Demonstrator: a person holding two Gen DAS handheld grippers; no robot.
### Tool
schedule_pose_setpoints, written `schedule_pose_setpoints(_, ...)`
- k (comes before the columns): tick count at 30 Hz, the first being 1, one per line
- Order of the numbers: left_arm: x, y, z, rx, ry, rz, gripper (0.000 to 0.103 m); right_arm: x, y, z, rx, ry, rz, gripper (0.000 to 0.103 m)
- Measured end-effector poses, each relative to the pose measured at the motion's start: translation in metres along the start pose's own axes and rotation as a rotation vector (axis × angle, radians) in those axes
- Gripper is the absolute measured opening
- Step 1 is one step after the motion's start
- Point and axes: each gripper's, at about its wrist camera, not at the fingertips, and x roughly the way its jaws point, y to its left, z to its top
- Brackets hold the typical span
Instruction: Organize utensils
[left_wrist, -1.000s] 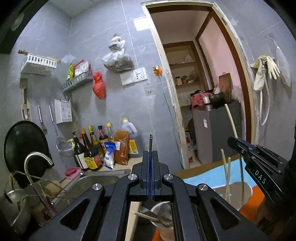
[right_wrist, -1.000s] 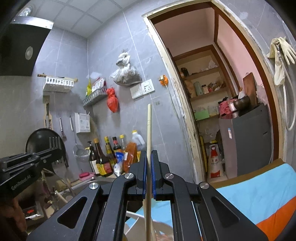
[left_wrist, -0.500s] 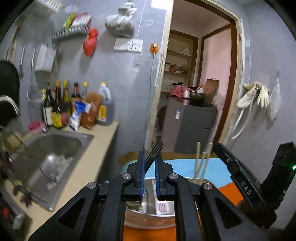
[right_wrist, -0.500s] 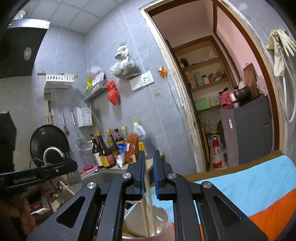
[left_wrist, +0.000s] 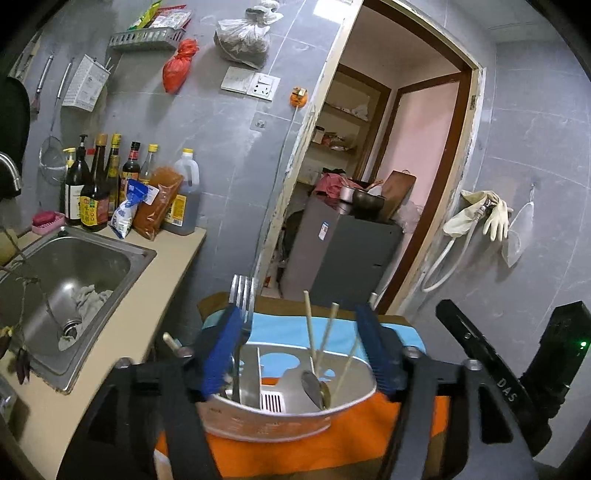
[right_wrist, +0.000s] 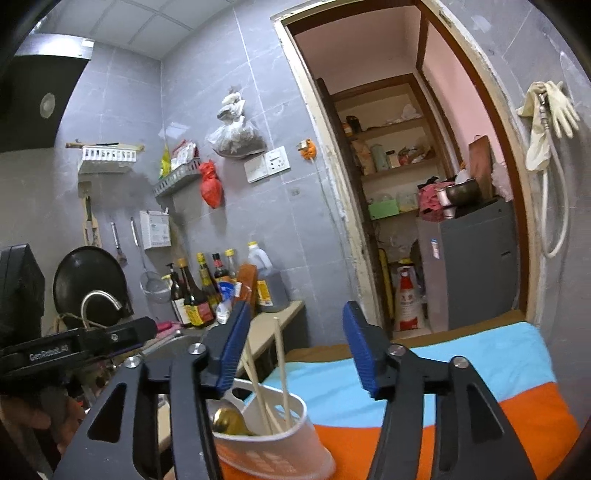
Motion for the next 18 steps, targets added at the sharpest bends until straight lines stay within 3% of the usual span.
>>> schedule_pose_setpoints(2, -0.006, -0.006, -0.002, -0.002, -0.008, 0.003, 0.077, -0.011, -0.001, 0.005, 0.002, 0.014, -0.016, 0.059)
schedule_pose_setpoints(5, -0.018, -0.015, -0.004, -0.012, -0.015, 0.023, 0.094, -0.027, -0.002, 0.010, 0.005, 0.034, -0.037, 0.076)
schedule_pose_setpoints(13, -0.057, -0.049, -0.019, 0.038, -0.041, 0.097, 0.096, -0.091, -0.005, 0.024, -0.005, 0.117, -0.125, 0.093)
schedule_pose_setpoints(15, -0.069, -0.060, -0.027, 0.059, -0.042, 0.132, 0.097, -0.109, -0.004, 0.028, -0.007, 0.133, -0.144, 0.102)
schedule_pose_setpoints(18, -0.085, -0.073, -0.037, 0.076, -0.033, 0.176, 0.097, -0.129, -0.003, 0.034, -0.018, 0.157, -0.162, 0.103)
